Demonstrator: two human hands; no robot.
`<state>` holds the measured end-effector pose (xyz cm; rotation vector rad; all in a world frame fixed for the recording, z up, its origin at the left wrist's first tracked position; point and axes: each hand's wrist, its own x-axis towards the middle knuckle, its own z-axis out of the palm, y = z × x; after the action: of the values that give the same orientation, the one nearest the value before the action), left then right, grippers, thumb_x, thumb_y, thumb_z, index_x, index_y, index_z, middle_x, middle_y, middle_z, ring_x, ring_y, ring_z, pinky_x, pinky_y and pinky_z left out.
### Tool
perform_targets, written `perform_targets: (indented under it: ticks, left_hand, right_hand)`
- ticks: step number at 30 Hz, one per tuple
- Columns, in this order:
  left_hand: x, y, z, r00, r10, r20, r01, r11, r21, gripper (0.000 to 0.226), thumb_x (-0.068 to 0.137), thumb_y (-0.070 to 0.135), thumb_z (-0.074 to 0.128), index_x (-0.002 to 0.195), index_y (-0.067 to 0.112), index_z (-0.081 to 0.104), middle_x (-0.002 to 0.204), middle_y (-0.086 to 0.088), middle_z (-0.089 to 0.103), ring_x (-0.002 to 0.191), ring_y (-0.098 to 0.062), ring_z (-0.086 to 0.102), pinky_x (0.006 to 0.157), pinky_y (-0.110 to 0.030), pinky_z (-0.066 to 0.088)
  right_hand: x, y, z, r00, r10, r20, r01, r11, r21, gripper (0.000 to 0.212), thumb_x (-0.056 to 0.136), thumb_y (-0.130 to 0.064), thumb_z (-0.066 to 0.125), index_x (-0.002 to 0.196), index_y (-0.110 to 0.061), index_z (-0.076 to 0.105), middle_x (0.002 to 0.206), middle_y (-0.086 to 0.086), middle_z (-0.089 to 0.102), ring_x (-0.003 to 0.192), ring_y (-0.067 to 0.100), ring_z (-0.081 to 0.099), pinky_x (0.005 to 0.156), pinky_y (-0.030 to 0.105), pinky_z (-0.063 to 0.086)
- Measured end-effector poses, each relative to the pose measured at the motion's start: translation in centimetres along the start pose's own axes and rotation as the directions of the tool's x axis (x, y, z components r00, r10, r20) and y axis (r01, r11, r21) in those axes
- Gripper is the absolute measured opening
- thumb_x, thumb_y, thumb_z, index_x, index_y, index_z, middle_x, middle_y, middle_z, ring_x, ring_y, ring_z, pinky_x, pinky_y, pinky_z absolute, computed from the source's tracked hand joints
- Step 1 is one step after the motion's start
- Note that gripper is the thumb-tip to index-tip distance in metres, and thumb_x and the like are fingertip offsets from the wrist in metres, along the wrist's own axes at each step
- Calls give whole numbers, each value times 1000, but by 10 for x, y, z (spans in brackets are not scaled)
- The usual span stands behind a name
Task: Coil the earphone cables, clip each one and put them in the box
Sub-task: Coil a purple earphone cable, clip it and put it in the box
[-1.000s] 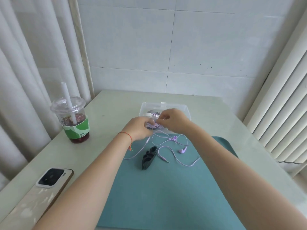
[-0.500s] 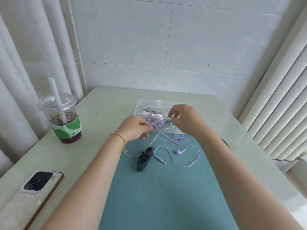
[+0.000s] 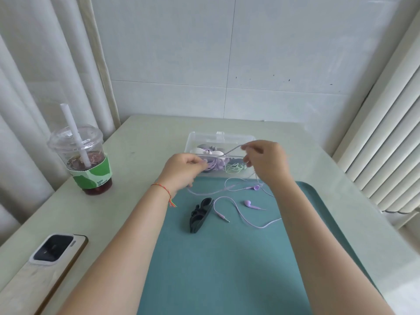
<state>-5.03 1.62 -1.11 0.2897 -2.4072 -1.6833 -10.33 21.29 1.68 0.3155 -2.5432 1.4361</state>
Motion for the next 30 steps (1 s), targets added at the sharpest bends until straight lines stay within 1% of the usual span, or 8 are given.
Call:
perform_targets:
  ticks: [3, 7, 10, 13, 17, 20, 24, 30]
  left_hand:
    - [4, 1, -4, 974, -152, -168, 78, 922, -378, 15, 86, 16, 62, 72, 10, 66, 42, 5, 35, 36, -14, 38, 66, -33, 48]
    - [3, 10, -10, 956, -249, -158, 67, 705, -706, 25, 84, 15, 42, 60, 17, 41, 45, 6, 21, 38, -13, 16, 47, -22, 36]
    - [-2, 18, -7, 986, -129, -101, 66, 878, -475, 26, 85, 12, 42, 60, 17, 40, 44, 8, 23, 39, -11, 15, 41, -17, 14]
    - [-10, 25, 2, 996, 22, 81, -10, 989, -145, 15, 79, 18, 55, 65, 15, 57, 49, 3, 29, 41, -12, 20, 39, -16, 15]
    - [-19, 32, 9, 953, 89, 289, -88, 996, -17, 16, 95, 19, 56, 97, 17, 72, 48, 3, 35, 39, -10, 28, 41, -18, 26]
    - [-21, 34, 9, 958, 75, 277, -80, 997, 5, 26, 96, 24, 57, 96, 0, 67, 43, 11, 31, 38, -7, 26, 40, -17, 23]
    - [-19, 31, 4, 984, 79, 158, -87, 995, 45, 33, 92, 31, 59, 74, 4, 65, 43, 11, 33, 39, -4, 33, 44, -18, 27]
    - [-11, 20, -10, 994, 103, -43, -99, 990, 97, 27, 70, 31, 51, 53, 12, 46, 52, 1, 33, 50, -15, 29, 56, -28, 26]
  right_hand:
    - [5, 4, -10, 960, 218, -177, -156, 938, 308, 25, 93, -10, 46, 99, -13, 70, 69, 1, 68, 55, 14, 59, 44, 16, 39]
    - [6, 9, -12, 952, 295, -84, -273, 939, 208, 25, 92, -11, 52, 109, -7, 70, 79, -1, 68, 66, 17, 58, 60, 24, 43]
    - [3, 1, -15, 980, 178, 86, -164, 975, -150, 42, 86, -11, 59, 129, -12, 60, 116, 4, 62, 96, 19, 56, 79, 23, 38]
    - [-7, -21, -16, 985, -104, 140, 136, 960, -246, 52, 82, -16, 67, 133, -18, 56, 128, 1, 51, 114, 16, 52, 88, 20, 35]
    - [-23, -38, -8, 872, -258, 415, 344, 927, -147, 46, 83, -15, 65, 127, -27, 57, 118, -11, 61, 107, 4, 55, 85, 15, 40]
    - [-26, -37, -1, 850, -187, 493, 323, 924, -207, 17, 87, -22, 63, 104, -23, 65, 80, -8, 61, 74, 9, 55, 66, 21, 43]
    - [-21, -33, -6, 889, -106, 445, 221, 951, -216, 22, 91, -32, 61, 81, -16, 71, 56, -7, 41, 46, 9, 33, 44, 18, 26]
    - [1, -12, -27, 999, -20, -47, 3, 942, -337, 22, 94, -18, 51, 84, -9, 70, 74, 5, 56, 66, 21, 47, 51, 26, 29]
